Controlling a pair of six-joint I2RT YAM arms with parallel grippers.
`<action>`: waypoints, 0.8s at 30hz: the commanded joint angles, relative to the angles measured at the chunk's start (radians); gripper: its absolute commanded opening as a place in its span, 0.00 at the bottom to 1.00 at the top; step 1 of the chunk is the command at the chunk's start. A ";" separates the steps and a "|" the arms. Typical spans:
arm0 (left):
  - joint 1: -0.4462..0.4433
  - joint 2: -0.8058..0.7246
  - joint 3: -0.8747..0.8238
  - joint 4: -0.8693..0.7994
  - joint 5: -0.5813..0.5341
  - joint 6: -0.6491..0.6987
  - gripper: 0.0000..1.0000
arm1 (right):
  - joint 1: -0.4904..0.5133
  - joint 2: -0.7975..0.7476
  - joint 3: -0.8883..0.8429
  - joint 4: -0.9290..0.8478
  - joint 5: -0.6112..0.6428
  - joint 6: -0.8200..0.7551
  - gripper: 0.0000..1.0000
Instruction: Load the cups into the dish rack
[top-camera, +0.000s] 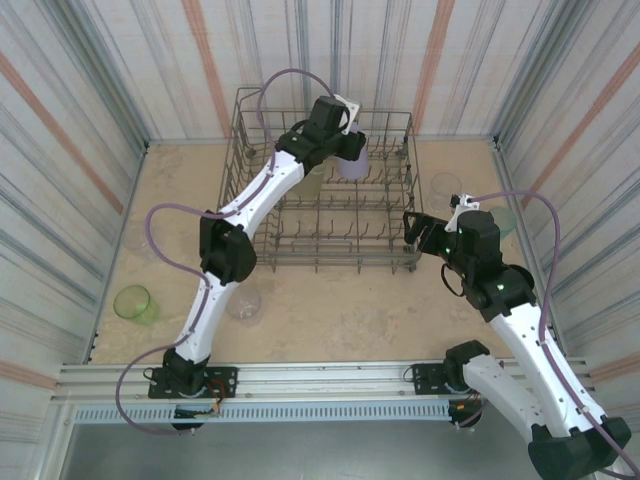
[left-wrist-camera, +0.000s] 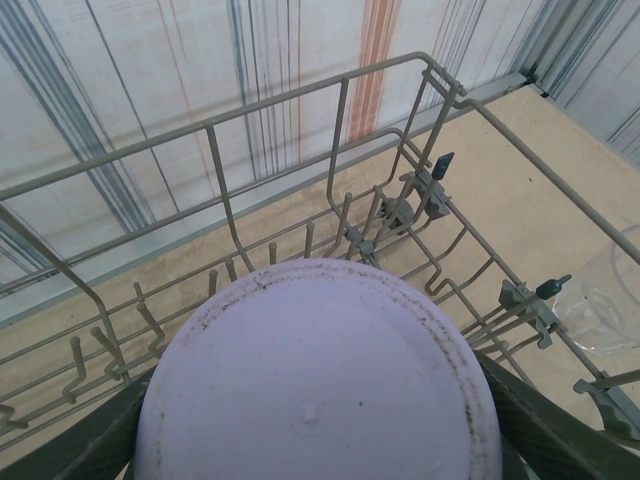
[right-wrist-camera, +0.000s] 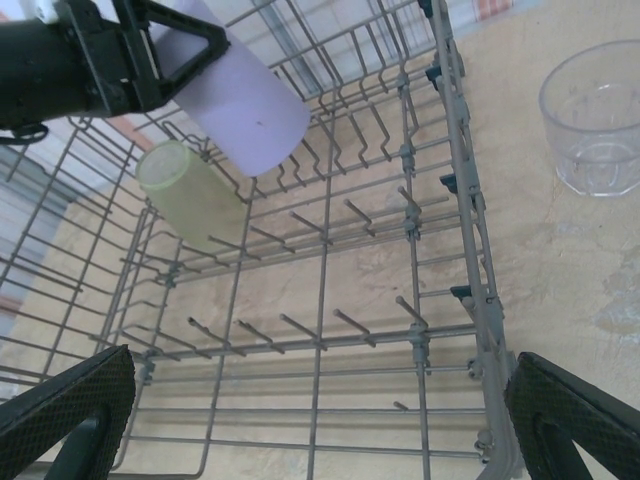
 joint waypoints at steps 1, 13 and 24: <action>-0.004 0.030 -0.002 0.029 -0.022 0.030 0.08 | -0.004 0.001 -0.009 0.023 0.013 -0.014 0.99; -0.005 0.037 -0.043 0.045 -0.034 0.037 0.08 | -0.005 -0.005 -0.018 0.023 0.020 -0.018 0.99; -0.005 0.037 -0.097 0.082 -0.053 0.103 0.08 | -0.004 -0.017 -0.022 0.021 0.024 -0.017 0.99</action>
